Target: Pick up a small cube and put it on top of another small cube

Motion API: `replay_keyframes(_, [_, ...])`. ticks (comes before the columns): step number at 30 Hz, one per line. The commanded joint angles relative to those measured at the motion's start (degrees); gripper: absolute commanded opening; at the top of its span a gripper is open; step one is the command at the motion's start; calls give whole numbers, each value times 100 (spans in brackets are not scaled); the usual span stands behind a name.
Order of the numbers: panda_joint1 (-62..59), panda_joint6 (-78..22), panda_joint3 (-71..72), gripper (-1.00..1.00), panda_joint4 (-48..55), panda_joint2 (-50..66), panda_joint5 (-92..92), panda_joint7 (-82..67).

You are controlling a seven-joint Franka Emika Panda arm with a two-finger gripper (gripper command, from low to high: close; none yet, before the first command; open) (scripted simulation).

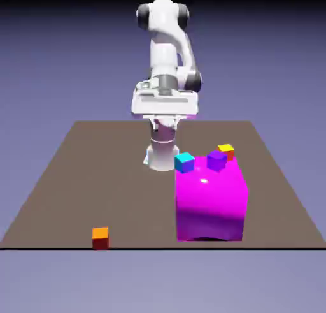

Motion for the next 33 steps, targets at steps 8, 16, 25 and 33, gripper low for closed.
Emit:
replay_keyframes(8, [-1226,-738,646,0,1022,1572,-492,1994])
replay_keyframes(16, [-2452,-1476,1292,0,2045,3144,-983,3987])
replay_keyframes(25, [-3831,-2307,2018,0,3195,4912,-1537,6230])
replay_keyframes(33, [-4385,-2448,2168,0,3924,6285,-2062,7600])
